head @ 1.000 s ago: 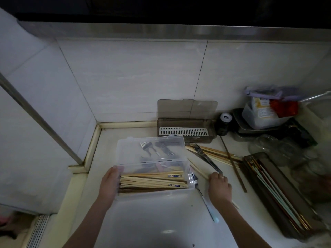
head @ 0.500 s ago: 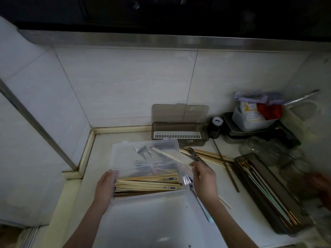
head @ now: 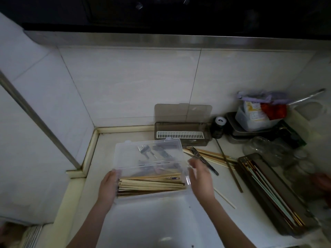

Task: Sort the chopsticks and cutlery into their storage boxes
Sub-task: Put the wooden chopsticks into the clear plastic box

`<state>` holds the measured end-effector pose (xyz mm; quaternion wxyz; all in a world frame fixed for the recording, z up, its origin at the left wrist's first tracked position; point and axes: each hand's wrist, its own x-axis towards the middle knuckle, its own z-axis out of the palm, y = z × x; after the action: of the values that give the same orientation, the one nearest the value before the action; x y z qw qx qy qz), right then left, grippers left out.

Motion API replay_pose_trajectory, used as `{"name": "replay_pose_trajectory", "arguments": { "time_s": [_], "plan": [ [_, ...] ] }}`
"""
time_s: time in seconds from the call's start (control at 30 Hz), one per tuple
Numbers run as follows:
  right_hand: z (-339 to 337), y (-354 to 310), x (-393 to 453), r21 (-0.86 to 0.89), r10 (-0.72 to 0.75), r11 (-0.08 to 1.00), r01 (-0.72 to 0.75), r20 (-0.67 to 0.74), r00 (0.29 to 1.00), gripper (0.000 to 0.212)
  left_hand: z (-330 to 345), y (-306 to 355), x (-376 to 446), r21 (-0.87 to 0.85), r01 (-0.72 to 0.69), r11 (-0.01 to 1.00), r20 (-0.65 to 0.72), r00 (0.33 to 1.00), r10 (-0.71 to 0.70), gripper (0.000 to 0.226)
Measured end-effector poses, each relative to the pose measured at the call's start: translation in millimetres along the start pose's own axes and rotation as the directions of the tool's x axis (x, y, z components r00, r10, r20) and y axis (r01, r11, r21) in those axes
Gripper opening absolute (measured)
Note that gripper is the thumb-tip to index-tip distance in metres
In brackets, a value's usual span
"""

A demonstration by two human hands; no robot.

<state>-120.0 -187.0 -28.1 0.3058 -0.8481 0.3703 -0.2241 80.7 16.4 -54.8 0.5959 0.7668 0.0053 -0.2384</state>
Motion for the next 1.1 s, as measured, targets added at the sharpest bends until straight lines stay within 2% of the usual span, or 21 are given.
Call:
{"name": "replay_pose_trajectory", "arguments": {
  "time_s": [0.07,0.17,0.3,0.43,0.53,0.63,0.7,0.8,0.93,1.0,1.1],
  "plan": [
    [-7,23,5,-0.078,0.159,0.983,-0.164,-0.068,0.985,0.022,0,-1,0,-0.001,-0.009,1.0,0.002,1.0,0.009,0.027],
    [-12,54,-1,-0.241,0.306,0.924,-0.297,0.002,0.952,0.027,1,1,-2,-0.004,-0.014,1.0,0.002,1.0,0.014,0.025],
    [-10,78,-14,-0.379,0.401,0.86,-0.34,0.09,0.912,0.037,1,1,0,-0.023,0.006,1.0,0.001,1.0,-0.006,0.026],
    [-9,76,-14,-0.443,0.389,0.845,-0.3,0.123,0.913,0.028,1,1,0,-0.008,-0.003,1.0,0.002,1.0,0.004,0.025],
    [-8,72,-14,-0.413,0.42,0.842,-0.347,0.098,0.902,0.027,2,4,-3,-0.008,-0.024,1.0,-0.01,1.0,0.024,0.024],
    [-14,63,-12,-0.282,0.484,0.841,-0.462,0.012,0.875,0.019,1,3,-2,0.0,-0.035,0.999,-0.012,0.999,0.035,0.023],
    [-21,56,-9,-0.194,0.483,0.858,-0.477,-0.018,0.876,0.011,1,1,0,0.001,-0.02,1.0,-0.011,1.0,0.02,0.024],
    [-27,38,-3,-0.093,0.378,0.918,-0.385,-0.084,0.922,0.006,0,0,1,-0.019,0.007,1.0,-0.014,1.0,-0.008,0.024],
    [-24,0,2,-0.11,0.061,0.991,-0.076,-0.134,0.989,0.014,1,0,1,-0.02,0.008,1.0,-0.012,1.0,-0.008,0.022],
    [-17,-22,0,-0.137,-0.138,0.982,0.129,-0.056,0.989,0.024,1,-1,1,-0.006,0.018,1.0,-0.019,1.0,-0.019,0.023],
    [-3,-51,-5,-0.164,-0.326,0.919,0.358,0.194,0.925,0.048,1,0,0,-0.001,0.023,1.0,-0.007,1.0,-0.023,0.026]
  ]
}}
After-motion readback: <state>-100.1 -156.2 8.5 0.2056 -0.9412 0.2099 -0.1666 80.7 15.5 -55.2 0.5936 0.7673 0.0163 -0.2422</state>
